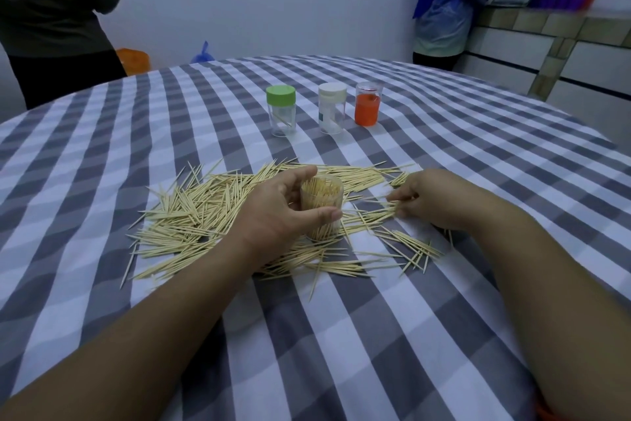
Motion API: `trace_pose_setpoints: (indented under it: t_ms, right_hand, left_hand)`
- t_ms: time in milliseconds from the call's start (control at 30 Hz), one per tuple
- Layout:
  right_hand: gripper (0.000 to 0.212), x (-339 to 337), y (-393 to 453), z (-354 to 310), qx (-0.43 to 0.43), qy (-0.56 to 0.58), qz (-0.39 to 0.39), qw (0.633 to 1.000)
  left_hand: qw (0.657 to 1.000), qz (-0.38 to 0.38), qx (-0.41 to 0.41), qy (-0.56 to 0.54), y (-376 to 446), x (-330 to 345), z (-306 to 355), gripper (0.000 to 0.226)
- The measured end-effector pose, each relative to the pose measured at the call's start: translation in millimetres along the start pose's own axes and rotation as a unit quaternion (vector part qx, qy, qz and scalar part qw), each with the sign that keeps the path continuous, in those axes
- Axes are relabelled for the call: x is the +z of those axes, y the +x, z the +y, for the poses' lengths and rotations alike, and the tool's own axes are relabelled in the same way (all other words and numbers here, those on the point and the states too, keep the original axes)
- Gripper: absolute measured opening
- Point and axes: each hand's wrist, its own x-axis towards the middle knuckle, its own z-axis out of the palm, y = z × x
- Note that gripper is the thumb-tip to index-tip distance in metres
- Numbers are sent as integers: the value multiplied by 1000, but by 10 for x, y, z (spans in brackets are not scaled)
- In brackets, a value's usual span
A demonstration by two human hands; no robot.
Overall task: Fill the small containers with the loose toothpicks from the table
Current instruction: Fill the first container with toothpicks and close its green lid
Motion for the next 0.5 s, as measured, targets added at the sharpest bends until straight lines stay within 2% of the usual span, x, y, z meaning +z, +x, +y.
trace_pose_setpoints:
  t_ms: [200, 367, 500]
  right_hand:
    - [25, -128, -101, 21, -12, 117, 10, 993]
    - [35, -127, -108, 35, 20, -6, -66, 998]
    - [34, -182, -189, -13, 18, 34, -95, 995]
  left_hand:
    - [1000, -1, -2, -9, 6, -6, 0, 75]
    - [1000, -1, -2, -7, 5, -4, 9, 74]
    - [1000, -5, -4, -7, 3, -7, 10, 76]
